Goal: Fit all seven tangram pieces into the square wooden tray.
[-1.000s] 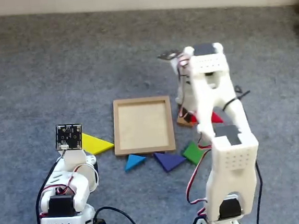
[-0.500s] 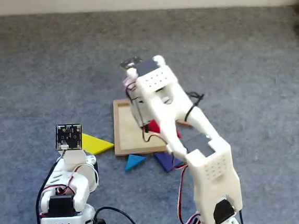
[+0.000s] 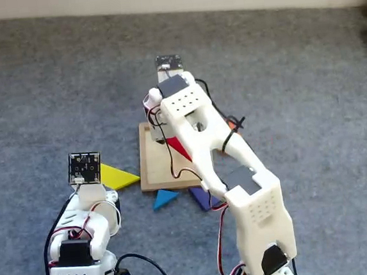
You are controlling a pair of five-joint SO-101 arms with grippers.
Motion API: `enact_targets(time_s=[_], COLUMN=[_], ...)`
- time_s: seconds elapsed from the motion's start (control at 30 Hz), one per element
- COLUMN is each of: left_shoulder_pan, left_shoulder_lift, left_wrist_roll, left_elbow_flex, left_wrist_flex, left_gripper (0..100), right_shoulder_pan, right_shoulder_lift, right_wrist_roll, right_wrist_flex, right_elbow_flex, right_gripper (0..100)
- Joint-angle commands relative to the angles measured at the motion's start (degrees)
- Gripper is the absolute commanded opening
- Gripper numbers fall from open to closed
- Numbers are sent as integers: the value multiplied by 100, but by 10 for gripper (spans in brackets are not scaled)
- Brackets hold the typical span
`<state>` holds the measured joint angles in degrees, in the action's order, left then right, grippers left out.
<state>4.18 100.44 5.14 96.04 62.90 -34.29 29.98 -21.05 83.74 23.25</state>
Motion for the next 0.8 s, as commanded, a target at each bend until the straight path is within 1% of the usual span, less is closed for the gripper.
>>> enact_targets(time_s=[0.0,0.13,0.2,0.43,0.67,0.77], left_shoulder_pan=[-48,-48,-48,-48,-48,-48], left_shoulder_lift=[136,136,136,136,136,136], left_wrist_roll=[-44,-44,-44,-44,-44,-44], left_elbow_flex=[127,127,127,127,127,127], left_wrist_flex=[44,44,44,44,44,44], left_gripper=[10,10,10,10,10,10], right_shoulder_pan=[119,330,347,347,330,321], right_shoulder_lift=[-57,4,13,31,-4,13], right_wrist_roll=[-44,-18,167,273,290,334], right_wrist_flex=[-286,-303,-286,-198,-180,110], right_elbow_flex=[-57,-66,-57,-207,-242,-207], right_gripper=[153,156,158,280,284,284])
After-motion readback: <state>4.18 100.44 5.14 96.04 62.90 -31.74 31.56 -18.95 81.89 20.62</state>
